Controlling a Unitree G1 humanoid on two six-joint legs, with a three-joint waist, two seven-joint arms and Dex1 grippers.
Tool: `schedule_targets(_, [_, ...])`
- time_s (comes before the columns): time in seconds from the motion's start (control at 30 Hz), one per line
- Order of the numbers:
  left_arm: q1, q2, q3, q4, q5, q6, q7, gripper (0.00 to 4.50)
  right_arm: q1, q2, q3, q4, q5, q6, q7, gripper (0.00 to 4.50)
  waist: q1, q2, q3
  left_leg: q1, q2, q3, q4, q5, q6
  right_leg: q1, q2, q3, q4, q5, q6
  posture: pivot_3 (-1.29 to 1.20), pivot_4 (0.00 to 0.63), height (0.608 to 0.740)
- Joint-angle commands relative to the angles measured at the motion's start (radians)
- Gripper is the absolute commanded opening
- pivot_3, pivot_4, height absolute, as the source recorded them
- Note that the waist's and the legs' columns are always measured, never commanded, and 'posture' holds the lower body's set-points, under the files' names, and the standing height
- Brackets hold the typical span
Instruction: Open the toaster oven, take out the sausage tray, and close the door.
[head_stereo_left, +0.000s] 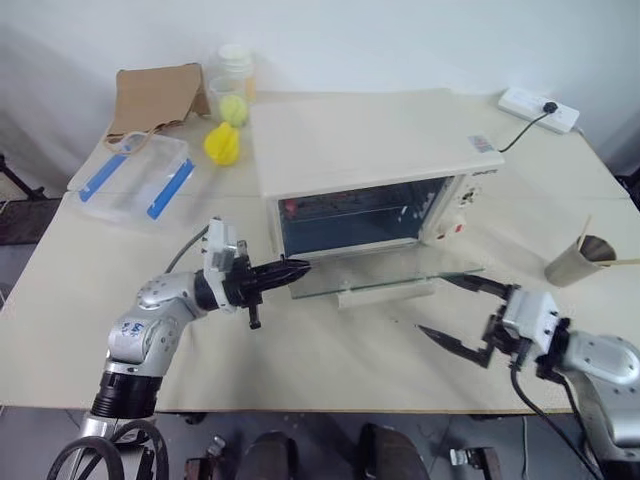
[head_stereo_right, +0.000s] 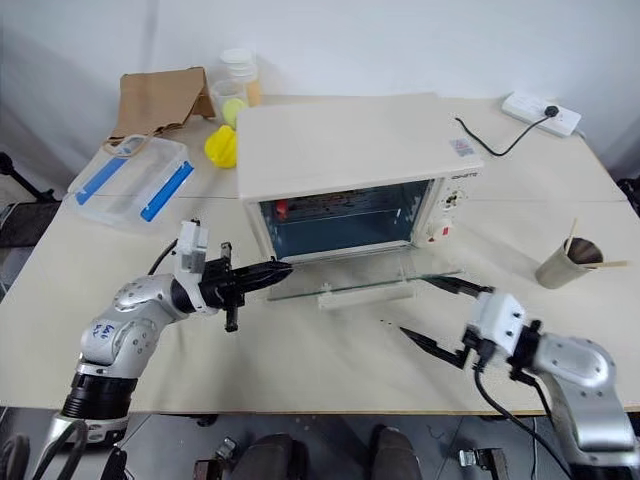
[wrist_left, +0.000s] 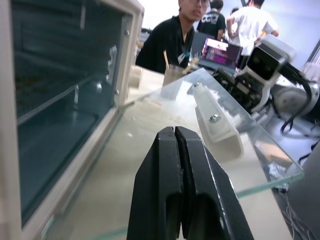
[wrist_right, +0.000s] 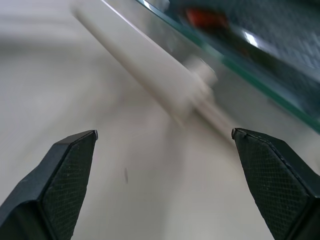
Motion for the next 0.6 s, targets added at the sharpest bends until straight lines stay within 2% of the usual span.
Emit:
schedule_targets(0.03, [0.011,0.008,-0.058,0.036,0.113,-0.105,-0.019,0.04,0.094,-0.014,-0.150,0.001,0.000,-0.060,-0.026,4.50,-0.003,0.000,0.000,0.000,0.000,0.001,0.000,0.000,0.000,0.000,0.000,0.000,0.000,0.000,0.000,0.00,0.150,0.740])
schedule_targets(0.23, [0.011,-0.025,-0.082,0.095,0.178,-0.195,-0.020,0.04,0.095,-0.018,-0.221,-0.059,-0.016,-0.043,-0.116,4.50,-0.022,0.000,0.000,0.004,0.001,0.009,0.000,0.001,0.001,0.000,0.000,0.007,0.000,0.000,0.000,0.00,0.150,0.740])
schedule_targets(0.3, [0.018,-0.027,-0.096,0.116,0.215,-0.264,-0.027,0.04,0.068,-0.061,-0.193,-0.087,-0.146,-0.070,-0.150,4.50,-0.025,0.000,0.000,0.005,0.002,0.009,0.000,0.001,0.001,-0.001,0.000,0.007,0.001,0.000,-0.001,0.00,0.150,0.740])
schedule_targets(0.37, [0.030,-0.030,-0.099,0.120,0.216,-0.279,-0.036,0.04,0.025,-0.085,-0.128,-0.126,-0.179,-0.088,-0.138,4.50,-0.028,0.001,0.000,0.005,0.002,0.010,0.000,0.001,0.001,-0.002,0.000,0.009,0.002,0.000,-0.001,0.00,0.150,0.740])
schedule_targets(0.47, [0.051,-0.048,-0.061,0.110,0.182,-0.301,-0.025,0.04,-0.135,-0.064,0.019,-0.181,-0.295,-0.047,-0.230,4.50,-0.034,0.000,0.000,0.005,0.003,0.010,0.000,0.001,0.001,-0.002,0.000,0.009,0.002,0.000,-0.001,0.00,0.150,0.740])
schedule_targets(0.53, [0.074,-0.059,-0.012,0.094,0.159,-0.371,-0.024,0.41,-0.262,-0.013,0.150,-0.183,-0.388,-0.016,-0.287,4.50,-0.041,0.000,0.000,0.004,0.004,0.009,0.000,0.001,0.001,-0.003,0.000,0.009,0.002,0.001,-0.001,0.00,0.150,0.740])
schedule_targets(0.6, [0.098,-0.055,0.027,0.064,0.130,-0.369,-0.014,0.83,-0.370,0.040,0.261,-0.145,-0.493,0.011,-0.340,4.50,-0.039,0.000,0.000,0.004,0.005,0.009,0.000,0.001,0.001,-0.005,0.000,0.008,0.003,0.001,-0.003,0.00,0.150,0.740])
